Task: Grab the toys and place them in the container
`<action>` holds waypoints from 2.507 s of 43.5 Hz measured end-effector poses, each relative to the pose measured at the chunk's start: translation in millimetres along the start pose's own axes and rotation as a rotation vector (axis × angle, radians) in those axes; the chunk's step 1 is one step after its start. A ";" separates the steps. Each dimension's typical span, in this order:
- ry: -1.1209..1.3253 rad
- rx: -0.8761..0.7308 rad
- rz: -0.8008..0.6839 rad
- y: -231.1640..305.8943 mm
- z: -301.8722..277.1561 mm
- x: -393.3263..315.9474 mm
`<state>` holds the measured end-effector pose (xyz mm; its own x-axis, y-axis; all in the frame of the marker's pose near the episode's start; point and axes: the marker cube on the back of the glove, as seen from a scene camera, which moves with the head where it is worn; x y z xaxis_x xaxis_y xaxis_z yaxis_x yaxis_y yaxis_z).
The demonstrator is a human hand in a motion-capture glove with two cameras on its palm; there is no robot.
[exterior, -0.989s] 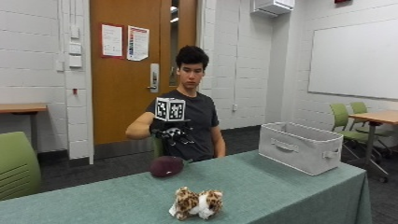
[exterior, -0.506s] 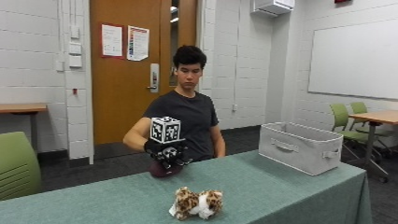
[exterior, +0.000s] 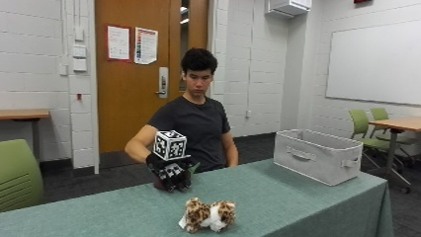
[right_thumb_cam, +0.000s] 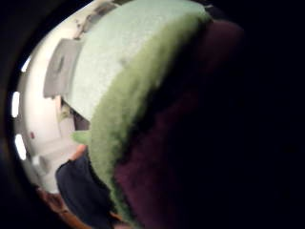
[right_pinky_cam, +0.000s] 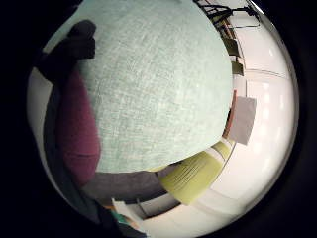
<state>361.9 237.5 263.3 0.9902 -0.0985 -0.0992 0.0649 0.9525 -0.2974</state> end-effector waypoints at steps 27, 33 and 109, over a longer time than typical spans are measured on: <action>0.060 0.142 0.022 -12.3 -22.5 -9.4; 0.065 0.178 0.034 -20.3 -22.4 -6.5; -0.051 0.364 -0.219 -230.2 -356.6 -315.2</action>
<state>-9.3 -53.5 24.5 0.9524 -0.3042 -0.0214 0.3049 0.9511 0.0496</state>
